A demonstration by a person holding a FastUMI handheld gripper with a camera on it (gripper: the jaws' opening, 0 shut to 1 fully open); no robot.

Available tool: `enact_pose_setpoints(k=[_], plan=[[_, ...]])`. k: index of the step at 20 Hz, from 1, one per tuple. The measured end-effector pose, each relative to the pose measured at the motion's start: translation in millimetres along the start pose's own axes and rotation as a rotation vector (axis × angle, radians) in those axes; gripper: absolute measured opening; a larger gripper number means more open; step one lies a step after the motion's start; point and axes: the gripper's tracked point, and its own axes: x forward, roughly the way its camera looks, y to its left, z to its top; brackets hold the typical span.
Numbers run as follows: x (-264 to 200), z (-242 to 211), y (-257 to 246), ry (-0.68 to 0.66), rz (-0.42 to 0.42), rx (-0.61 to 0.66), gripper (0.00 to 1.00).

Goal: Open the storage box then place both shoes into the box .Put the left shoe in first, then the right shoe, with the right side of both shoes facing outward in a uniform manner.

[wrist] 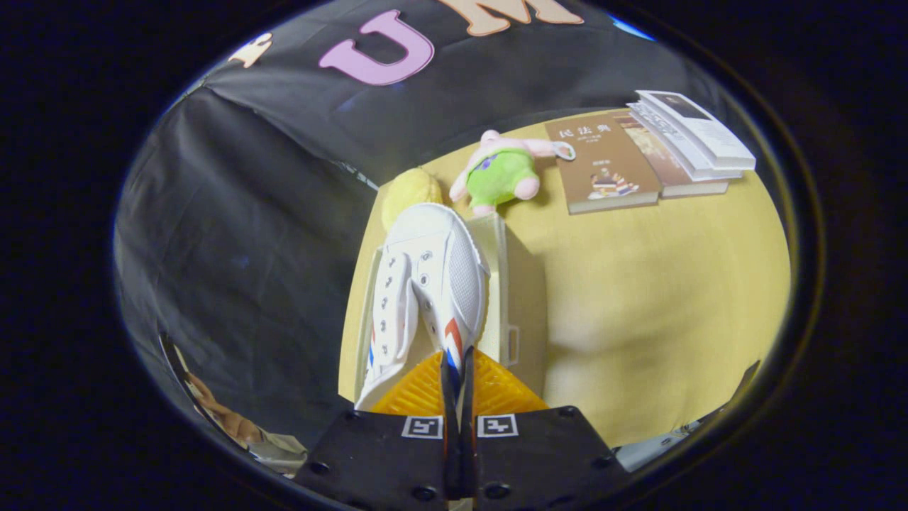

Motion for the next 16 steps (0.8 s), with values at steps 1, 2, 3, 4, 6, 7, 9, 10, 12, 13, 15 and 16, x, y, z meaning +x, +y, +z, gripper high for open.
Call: enact_pose_setpoints(k=[1,2,3,4,6,7,9,10,12,13,15,16], plan=[[7,-5,2,0.009,-0.009,-0.001,0.04],[12,-8,2,0.013,-0.02,0.0,0.04],[19,-11,0,0.018,-0.034,0.0,0.04],[24,-13,-3,0.015,-0.054,0.001,0.04],[32,-14,-16,-0.002,-0.114,-0.013,0.04],[33,-13,-18,-0.017,-0.13,-0.016,0.04],[34,-11,-7,-0.04,-0.086,-0.006,0.12],[33,-6,-2,-0.066,-0.071,-0.009,0.19],[21,3,0,-0.119,-0.059,-0.044,0.34],[17,3,4,-0.136,-0.037,-0.055,0.41],[0,10,6,-0.188,-0.022,-0.111,0.56],[-10,15,2,-0.222,-0.039,-0.153,0.63]])
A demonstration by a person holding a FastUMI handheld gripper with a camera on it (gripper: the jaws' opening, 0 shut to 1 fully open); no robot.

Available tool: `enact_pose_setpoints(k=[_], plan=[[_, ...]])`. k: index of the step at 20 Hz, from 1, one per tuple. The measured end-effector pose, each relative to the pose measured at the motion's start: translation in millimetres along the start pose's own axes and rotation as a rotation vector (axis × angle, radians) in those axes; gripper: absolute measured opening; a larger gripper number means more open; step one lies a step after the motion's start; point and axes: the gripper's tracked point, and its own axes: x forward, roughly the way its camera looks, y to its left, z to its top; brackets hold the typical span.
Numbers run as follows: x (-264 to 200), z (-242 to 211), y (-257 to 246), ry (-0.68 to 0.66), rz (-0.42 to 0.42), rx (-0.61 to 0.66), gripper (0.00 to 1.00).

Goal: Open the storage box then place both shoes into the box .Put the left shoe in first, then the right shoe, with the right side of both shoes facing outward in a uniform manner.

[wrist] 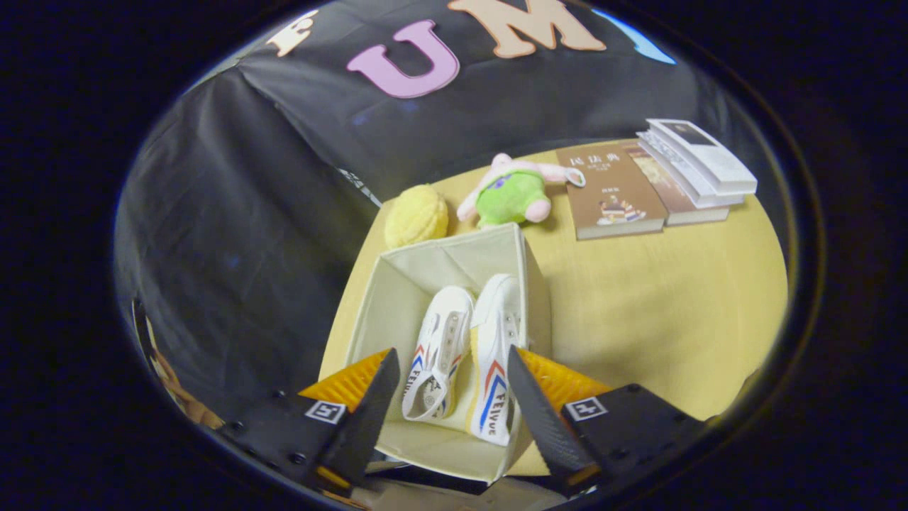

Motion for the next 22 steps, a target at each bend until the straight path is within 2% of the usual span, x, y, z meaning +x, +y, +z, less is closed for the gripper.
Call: enact_pose_setpoints(k=[2,5,10,15,22], plan=[[-20,11,-11,-0.072,-0.018,-0.07,0.78],[-53,30,-26,-0.18,-0.01,-0.096,1.0],[-105,64,-52,-0.376,-0.046,-0.162,0.99],[-160,89,-92,-0.548,-0.143,-0.28,0.99],[-229,104,-132,-0.737,-0.229,-0.302,0.99]])
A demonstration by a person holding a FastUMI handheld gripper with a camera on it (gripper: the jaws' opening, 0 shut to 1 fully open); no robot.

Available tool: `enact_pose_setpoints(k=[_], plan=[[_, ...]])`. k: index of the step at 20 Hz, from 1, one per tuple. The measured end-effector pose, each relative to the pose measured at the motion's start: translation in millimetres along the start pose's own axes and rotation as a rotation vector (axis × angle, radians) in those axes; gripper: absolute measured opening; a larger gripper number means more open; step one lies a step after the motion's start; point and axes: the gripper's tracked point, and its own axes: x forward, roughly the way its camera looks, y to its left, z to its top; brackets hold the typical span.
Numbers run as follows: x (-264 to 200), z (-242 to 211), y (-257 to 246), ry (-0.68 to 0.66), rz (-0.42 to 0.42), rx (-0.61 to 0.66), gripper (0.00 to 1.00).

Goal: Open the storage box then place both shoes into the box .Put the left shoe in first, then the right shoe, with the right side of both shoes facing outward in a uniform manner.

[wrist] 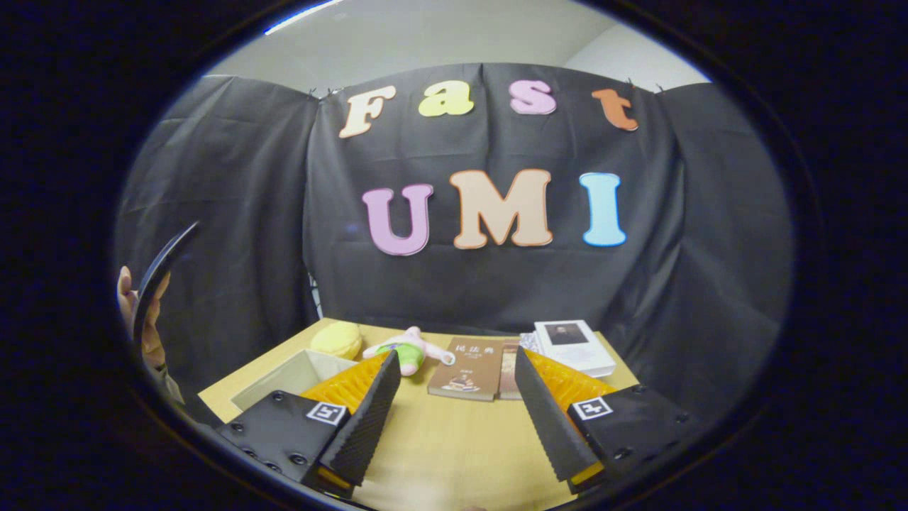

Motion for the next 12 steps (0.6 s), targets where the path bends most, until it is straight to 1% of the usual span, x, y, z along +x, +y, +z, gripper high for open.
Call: enact_pose_setpoints(k=[4,9,12], plan=[[-10,10,-28,-0.063,-0.057,-0.003,0.99],[-14,20,-39,-0.104,-0.079,-0.025,0.99],[-13,23,-39,-0.115,-0.076,-0.03,0.99]])
